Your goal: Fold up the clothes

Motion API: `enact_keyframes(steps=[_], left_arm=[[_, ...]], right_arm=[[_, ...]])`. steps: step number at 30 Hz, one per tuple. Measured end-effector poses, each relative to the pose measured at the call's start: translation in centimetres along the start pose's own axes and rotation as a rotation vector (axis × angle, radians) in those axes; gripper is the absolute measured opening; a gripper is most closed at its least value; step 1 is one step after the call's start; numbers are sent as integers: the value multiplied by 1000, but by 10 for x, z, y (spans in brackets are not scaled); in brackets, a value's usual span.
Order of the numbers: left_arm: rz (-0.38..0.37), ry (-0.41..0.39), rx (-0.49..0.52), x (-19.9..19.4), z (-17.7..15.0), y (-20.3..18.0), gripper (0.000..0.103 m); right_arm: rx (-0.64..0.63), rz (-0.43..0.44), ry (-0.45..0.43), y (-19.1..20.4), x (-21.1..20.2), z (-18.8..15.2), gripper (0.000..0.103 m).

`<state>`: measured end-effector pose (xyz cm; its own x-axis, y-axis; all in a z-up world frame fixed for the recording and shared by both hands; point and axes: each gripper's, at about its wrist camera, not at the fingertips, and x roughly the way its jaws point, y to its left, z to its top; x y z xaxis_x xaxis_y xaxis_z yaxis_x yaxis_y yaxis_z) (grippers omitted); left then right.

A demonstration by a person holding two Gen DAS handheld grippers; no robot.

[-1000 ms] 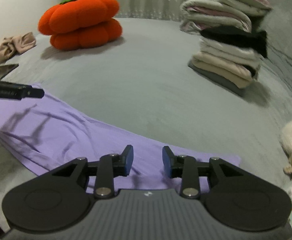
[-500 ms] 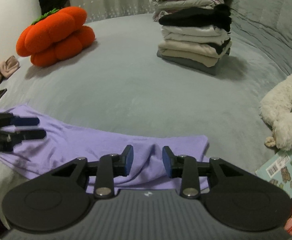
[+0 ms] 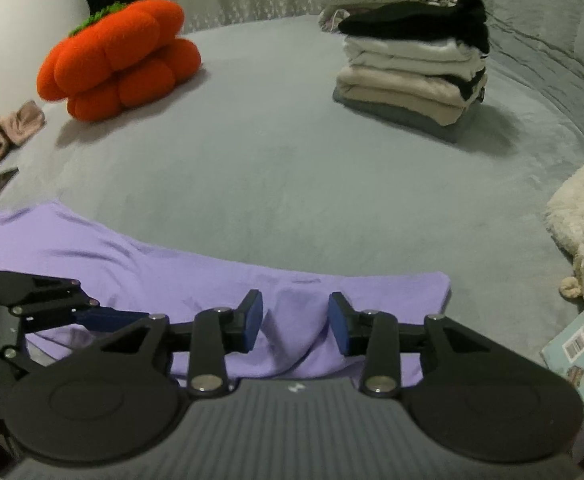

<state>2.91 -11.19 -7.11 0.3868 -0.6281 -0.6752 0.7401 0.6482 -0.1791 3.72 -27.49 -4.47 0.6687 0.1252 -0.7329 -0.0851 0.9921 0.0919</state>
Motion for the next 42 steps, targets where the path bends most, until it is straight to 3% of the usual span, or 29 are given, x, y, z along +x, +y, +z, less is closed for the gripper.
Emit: enact_keyframes(steps=[3,5,6,7,13,21,24,25,32,38,41,42], left_arm=[[11,-4,1,1,0,-2,33],[17,-9,-4,1,0,-2,19],[14,-14,-15,0,0,-1,10],[11,-19,-26,-1,1,0,7],[19,-94,-67,-14,6,7,5],[22,-289,-112,-42,9,14,5],[2,-271,-97,-40,10,13,5],[-7,-250,-88,-38,10,12,5],[-62,-26,26,-4,-5,-5,5],[-99,0,56,-2,-8,-8,10],[-131,-7,49,-5,-6,-7,19],[-142,-10,47,-6,-6,-6,27]], right_arm=[[-20,-28,19,2,9,-4,40],[-35,-60,25,1,12,-6,27],[-38,-69,25,0,12,-7,11],[-35,-71,22,-1,12,-7,4],[-22,-87,-91,0,-7,2,3],[-2,-77,-315,2,-42,21,2],[-20,-67,-360,3,-51,23,2],[-27,-69,-353,3,-51,22,2],[-37,-128,-84,-5,-18,0,2],[-105,-216,56,1,-15,-26,3],[-103,-241,90,-4,-21,-35,5],[-99,-246,93,-7,-23,-36,5]])
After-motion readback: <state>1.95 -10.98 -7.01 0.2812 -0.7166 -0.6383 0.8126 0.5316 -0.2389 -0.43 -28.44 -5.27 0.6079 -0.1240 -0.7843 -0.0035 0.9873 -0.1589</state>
